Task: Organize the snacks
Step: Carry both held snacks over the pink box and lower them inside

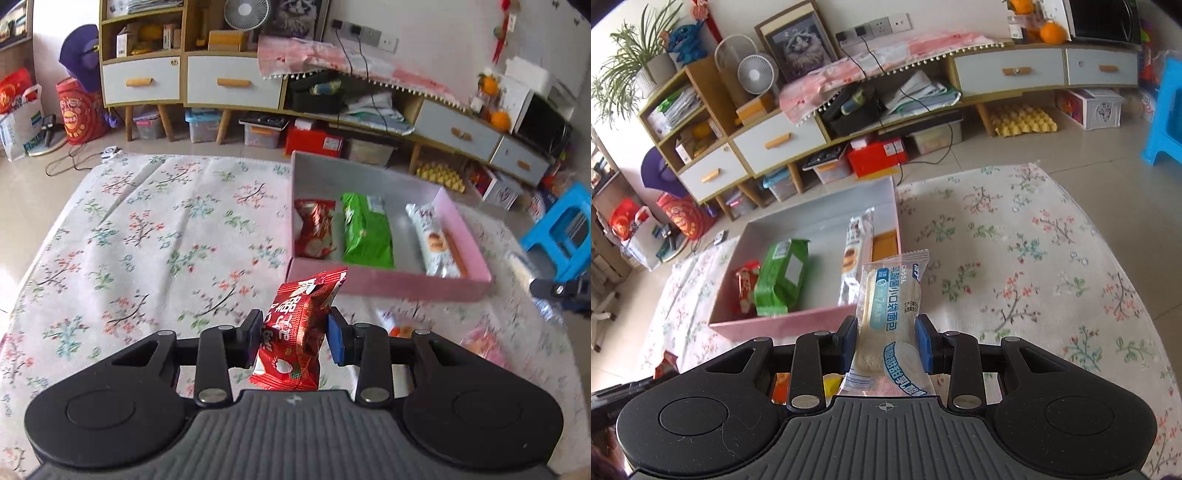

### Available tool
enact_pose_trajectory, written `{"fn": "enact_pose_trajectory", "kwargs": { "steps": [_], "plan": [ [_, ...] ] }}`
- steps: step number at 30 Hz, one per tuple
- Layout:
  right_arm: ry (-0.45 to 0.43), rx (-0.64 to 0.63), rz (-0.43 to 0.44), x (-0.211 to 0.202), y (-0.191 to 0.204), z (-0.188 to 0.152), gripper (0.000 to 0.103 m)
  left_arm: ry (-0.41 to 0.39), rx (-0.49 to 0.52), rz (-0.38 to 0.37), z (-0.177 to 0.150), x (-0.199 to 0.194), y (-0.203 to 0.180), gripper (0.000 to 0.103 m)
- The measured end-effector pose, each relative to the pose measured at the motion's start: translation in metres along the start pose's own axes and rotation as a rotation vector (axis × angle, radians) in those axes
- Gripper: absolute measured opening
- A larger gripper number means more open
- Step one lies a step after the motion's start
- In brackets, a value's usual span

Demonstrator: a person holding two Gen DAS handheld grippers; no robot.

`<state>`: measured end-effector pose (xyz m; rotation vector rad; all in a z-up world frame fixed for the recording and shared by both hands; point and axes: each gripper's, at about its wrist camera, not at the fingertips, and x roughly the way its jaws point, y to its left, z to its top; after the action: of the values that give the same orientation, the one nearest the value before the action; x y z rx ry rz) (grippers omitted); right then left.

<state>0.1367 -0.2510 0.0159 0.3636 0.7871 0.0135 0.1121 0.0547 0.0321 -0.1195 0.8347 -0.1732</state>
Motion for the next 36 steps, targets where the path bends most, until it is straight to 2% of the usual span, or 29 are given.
{"fn": "enact_pose_trajectory", "kwargs": {
  "steps": [4, 12, 16, 21, 24, 30, 36],
  "plan": [
    [0.000, 0.017, 0.022, 0.008, 0.002, 0.012, 0.033, -0.013, -0.046, -0.047, 0.016, 0.012, -0.002, 0.034],
    [0.027, -0.010, 0.036, 0.034, 0.017, 0.023, 0.033, -0.027, -0.052, -0.087, 0.033, 0.038, -0.015, 0.034],
    [0.036, -0.037, 0.036, 0.044, 0.028, 0.024, 0.033, -0.012, -0.040, -0.082, 0.039, 0.054, -0.020, 0.034],
    [0.039, -0.048, 0.041, 0.057, 0.036, 0.030, 0.033, 0.034, -0.040, -0.111, 0.046, 0.071, -0.019, 0.032],
    [0.055, -0.046, 0.042, 0.067, 0.040, 0.031, 0.033, 0.054, -0.022, -0.098, 0.049, 0.079, -0.020, 0.031],
    [0.049, -0.052, 0.080, 0.085, 0.053, 0.038, 0.033, 0.044, 0.037, -0.047, 0.050, 0.086, -0.022, 0.030],
    [0.046, -0.058, 0.094, 0.108, 0.063, 0.038, 0.033, -0.004, 0.102, -0.033, 0.049, 0.089, -0.026, 0.031]
  ]
}}
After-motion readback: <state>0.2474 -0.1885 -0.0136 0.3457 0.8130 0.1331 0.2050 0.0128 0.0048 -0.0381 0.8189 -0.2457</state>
